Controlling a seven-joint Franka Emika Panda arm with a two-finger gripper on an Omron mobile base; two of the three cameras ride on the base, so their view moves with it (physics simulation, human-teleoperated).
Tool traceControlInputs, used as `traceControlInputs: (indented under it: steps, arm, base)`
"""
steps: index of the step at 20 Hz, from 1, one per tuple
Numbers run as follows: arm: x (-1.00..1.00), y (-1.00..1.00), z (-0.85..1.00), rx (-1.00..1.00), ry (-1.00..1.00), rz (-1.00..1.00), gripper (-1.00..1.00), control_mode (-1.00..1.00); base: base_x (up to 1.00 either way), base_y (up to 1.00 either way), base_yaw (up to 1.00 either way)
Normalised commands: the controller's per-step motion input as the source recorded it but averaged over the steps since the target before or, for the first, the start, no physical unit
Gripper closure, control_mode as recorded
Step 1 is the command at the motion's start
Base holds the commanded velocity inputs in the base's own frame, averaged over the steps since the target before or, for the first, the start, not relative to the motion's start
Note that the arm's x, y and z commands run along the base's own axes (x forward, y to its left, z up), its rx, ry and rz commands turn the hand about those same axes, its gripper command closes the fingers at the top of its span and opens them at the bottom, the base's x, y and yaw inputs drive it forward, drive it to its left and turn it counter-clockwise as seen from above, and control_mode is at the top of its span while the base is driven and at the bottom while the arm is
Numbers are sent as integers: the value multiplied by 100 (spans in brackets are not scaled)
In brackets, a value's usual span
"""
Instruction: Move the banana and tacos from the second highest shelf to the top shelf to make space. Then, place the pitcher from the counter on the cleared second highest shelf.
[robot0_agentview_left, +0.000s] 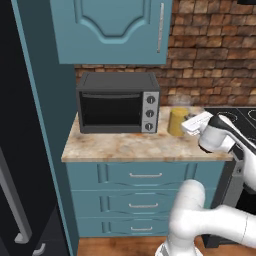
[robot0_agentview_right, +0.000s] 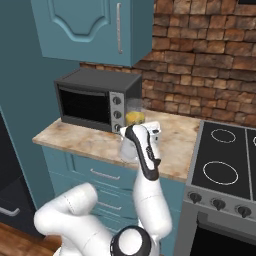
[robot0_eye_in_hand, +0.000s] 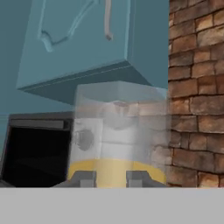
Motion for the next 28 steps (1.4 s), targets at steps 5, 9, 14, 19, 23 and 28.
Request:
traceControlInputs:
  steps: [5, 9, 14, 19, 23, 28]
  arm:
    - [-44, 44, 84, -18, 4, 0, 100, -100]
    - [-40, 39, 98, -17, 15, 0, 100, -100]
    - [-47, 37, 87, -16, 15, 0, 100, -100]
    - [-54, 32, 75, -14, 14, 0, 100, -100]
    - [-60, 22, 73, -8, 14, 0, 100, -100]
    - [-61, 11, 70, -1, 10, 0, 100, -100]
  base:
    - [0, 0, 0]
    - [0, 0, 0]
    - [0, 0, 0]
    - [0, 0, 0]
    - [0, 0, 0]
    - [0, 0, 0]
